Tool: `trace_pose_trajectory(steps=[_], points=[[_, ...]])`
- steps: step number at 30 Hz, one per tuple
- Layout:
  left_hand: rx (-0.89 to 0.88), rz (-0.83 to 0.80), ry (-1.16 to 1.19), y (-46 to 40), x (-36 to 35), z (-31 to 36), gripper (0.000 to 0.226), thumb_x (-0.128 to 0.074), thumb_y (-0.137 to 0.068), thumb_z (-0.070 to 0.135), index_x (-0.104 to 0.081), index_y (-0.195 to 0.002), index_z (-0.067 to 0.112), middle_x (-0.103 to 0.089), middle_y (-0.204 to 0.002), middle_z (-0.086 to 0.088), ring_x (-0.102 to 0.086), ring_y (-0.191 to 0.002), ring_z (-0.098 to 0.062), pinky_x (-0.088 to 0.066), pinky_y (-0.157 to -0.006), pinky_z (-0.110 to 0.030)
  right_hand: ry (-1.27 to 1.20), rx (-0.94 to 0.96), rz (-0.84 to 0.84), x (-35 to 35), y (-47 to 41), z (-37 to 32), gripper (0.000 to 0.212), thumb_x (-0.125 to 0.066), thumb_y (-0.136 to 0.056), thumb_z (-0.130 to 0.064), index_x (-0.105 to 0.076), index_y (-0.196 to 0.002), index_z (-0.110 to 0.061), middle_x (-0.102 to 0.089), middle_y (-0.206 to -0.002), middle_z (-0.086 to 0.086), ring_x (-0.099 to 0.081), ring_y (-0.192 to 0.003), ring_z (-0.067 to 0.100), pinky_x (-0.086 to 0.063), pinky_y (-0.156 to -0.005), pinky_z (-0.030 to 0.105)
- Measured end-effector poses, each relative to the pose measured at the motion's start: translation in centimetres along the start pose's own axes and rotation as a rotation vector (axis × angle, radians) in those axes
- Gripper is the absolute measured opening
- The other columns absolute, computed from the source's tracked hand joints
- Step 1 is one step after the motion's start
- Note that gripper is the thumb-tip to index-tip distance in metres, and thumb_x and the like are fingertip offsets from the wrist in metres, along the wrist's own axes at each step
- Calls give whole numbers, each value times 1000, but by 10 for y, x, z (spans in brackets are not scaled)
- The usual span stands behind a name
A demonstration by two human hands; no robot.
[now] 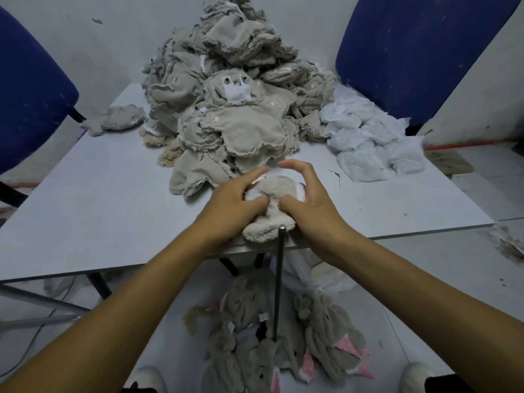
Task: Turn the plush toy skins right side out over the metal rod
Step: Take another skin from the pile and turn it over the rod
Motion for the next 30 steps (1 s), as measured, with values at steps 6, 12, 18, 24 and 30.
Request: trace_pose_trajectory(steps=[6,12,18,24,30], points=[[-16,282,-25,4,11,9,35,-57,-83,21,-62,-115,34,-62,-86,12,-57,-72,-8,-44,-63,-26,-14,43,-36,-14,-2,-8,54,-52,-81,8,-53,-123,-26,-67,-84,-2,-59,-60,11,-48,-54,24],[100,-174,781,-8,-17,15,49,-54,-72,8,-68,-117,22,-76,-102,-8,-72,-93,-21,-58,-74,-27,-187,30,-44,-1,-15,-21,59,-50,-66,7,-56,-119,-19,-60,-91,15,-54,-69,25,-43,-57,32],[-3,264,462,-5,17,20,44,-64,-65,3,-74,-100,27,-72,-71,7,-66,-59,-10,-50,-49,-25,-61,174,-73,-9,-10,-41,48,-49,-62,6,-60,-99,-22,-64,-97,-4,-61,-72,16,-48,-54,27],[89,-182,745,-3,-18,28,41,-56,-65,8,-54,-106,13,-66,-89,-3,-63,-81,-17,-52,-69,-30,-287,38,-80,1,-17,-35,61,-42,-55,10,-58,-106,-19,-60,-81,7,-52,-56,13,-38,-44,23],[-158,400,-6,9,29,40,24,-63,-73,26,-56,-95,34,-68,-85,10,-64,-77,-11,-52,-63,-37,-52,151,-154,-10,-13,-47,60,-48,-58,9,-57,-111,-19,-60,-105,8,-60,-75,14,-46,-53,25]])
Point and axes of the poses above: each hand's wrist, its own y-axis away from the middle knuckle, its own x-axis out of the back of the hand, z = x × y, the point moved 10 cm from there along -y, towards the middle knuckle
